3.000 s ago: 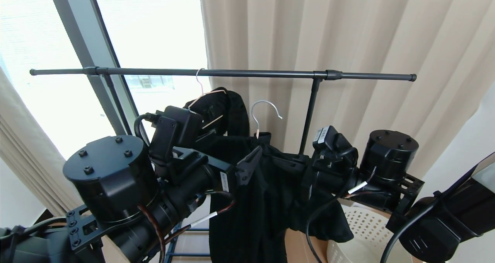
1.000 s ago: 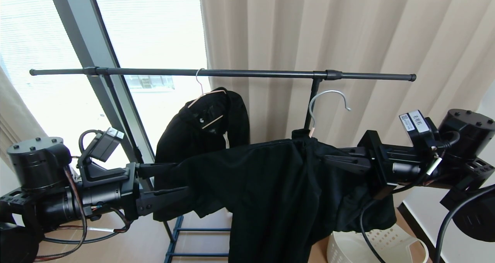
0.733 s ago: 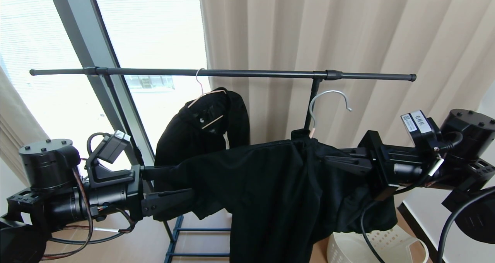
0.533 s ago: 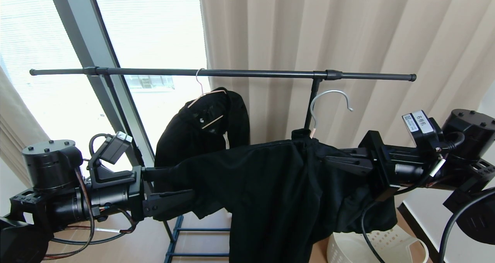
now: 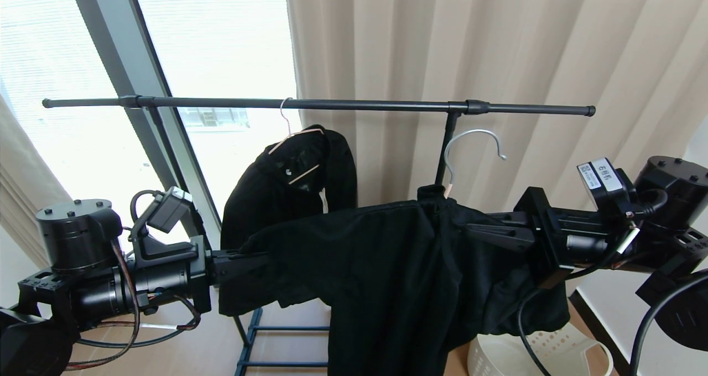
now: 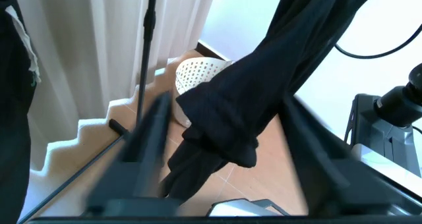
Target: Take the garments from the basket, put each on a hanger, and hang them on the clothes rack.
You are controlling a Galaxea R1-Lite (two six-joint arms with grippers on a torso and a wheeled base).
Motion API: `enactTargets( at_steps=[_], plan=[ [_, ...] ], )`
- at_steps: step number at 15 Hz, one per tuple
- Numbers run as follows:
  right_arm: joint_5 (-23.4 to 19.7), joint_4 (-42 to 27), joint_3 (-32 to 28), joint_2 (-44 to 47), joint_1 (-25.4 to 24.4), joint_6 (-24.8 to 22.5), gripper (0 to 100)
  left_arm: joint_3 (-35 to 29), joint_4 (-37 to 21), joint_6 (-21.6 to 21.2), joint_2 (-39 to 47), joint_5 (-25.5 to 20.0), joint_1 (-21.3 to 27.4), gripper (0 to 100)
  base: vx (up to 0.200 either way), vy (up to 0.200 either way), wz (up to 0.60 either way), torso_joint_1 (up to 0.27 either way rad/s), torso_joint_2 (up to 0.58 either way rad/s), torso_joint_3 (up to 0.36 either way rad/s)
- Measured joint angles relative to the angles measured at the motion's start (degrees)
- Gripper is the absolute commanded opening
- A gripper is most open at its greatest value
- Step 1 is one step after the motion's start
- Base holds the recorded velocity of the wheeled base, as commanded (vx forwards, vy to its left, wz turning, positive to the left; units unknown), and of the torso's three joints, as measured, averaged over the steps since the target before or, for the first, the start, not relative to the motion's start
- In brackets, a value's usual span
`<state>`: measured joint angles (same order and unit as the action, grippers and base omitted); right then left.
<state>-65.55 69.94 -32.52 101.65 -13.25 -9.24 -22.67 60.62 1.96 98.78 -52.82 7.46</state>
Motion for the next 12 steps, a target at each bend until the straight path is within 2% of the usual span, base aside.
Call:
enactTargets(
  at_steps=[4,12],
  plan=[
    [0.0,0.0,-0.6,0.1,0.1,0.8,0,-0.2,0.0,-0.1,0.0,0.0,-0.6,0,0.000,0.000,0.00,0.000,0.00,0.000],
    [0.1,0.1,-2.5,0.5,2.5,2.2,0,-1.0,2.2,-0.1,0.1,-0.2,-5.4,0,0.000,0.000,0.00,0.000,0.00,0.000]
  ],
)
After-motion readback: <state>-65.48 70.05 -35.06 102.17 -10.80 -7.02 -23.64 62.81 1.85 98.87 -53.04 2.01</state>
